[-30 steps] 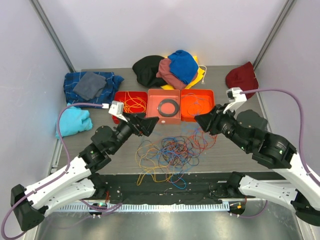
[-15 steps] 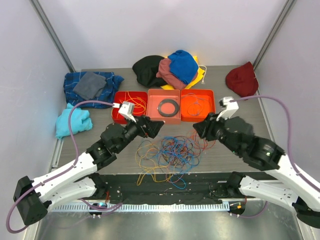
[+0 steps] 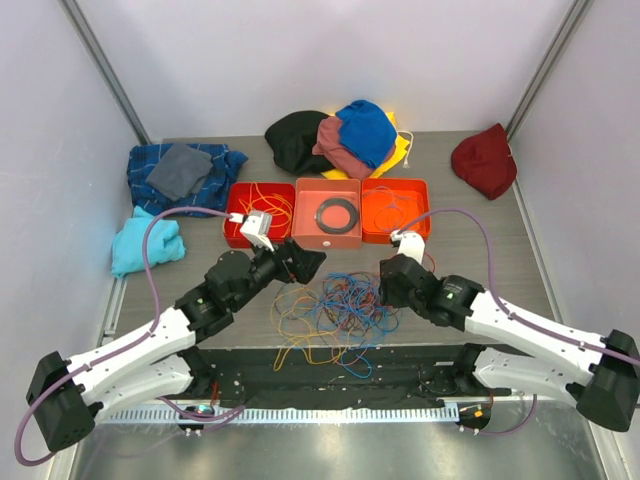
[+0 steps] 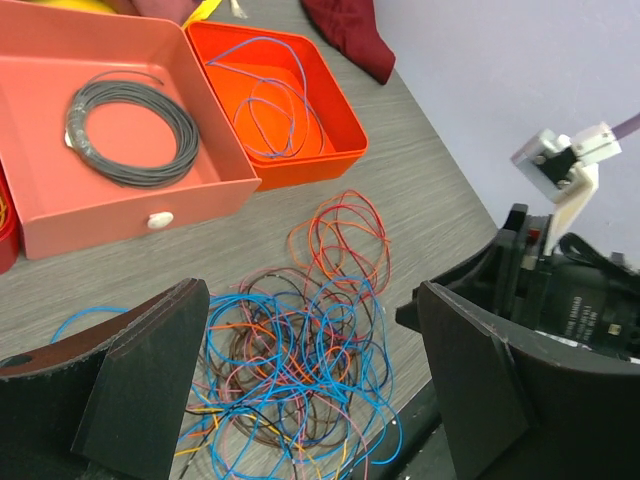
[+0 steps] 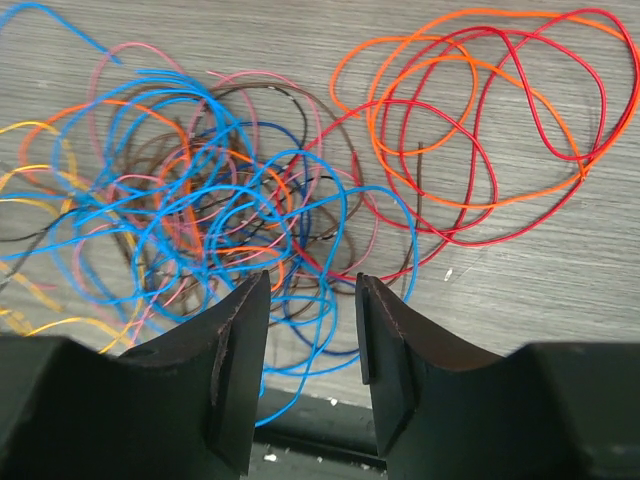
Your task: Untangle the cables
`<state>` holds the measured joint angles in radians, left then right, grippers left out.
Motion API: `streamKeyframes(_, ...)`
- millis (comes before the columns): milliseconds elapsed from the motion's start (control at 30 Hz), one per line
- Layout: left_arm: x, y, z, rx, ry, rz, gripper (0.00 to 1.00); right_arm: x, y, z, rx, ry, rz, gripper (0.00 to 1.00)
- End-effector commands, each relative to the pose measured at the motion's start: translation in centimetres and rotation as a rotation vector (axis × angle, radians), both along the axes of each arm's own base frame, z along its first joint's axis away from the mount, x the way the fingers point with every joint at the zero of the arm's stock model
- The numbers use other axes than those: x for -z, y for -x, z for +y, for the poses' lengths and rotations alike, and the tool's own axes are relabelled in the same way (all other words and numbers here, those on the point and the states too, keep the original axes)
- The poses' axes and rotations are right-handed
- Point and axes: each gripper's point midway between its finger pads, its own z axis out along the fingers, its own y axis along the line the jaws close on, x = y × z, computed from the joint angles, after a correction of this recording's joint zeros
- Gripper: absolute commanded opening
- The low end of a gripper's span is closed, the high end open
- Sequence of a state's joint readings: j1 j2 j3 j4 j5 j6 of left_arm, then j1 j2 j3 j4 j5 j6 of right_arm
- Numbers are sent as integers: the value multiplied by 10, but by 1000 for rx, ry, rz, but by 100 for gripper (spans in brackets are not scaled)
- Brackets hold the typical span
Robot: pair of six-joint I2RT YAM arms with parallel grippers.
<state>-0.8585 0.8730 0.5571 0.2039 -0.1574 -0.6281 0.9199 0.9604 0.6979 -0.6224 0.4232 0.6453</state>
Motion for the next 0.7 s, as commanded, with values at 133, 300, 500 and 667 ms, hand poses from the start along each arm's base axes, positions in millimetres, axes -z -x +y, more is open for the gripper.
streamKeyframes(133, -3, 1, 6, -16, 23, -9, 90, 23, -18, -6, 83, 49, -33, 45)
streamKeyframes(300, 0, 1, 6, -22, 22, 4, 90, 37, -24, -6, 96, 37, -22, 42)
streamKeyframes(500, 3, 1, 7, -26, 19, 11, 90, 51, -33, -4, 91, 21, 0, 37)
streamKeyframes(667, 3, 1, 6, -23, 24, 17, 90, 55, -36, 2, 81, 2, 8, 33)
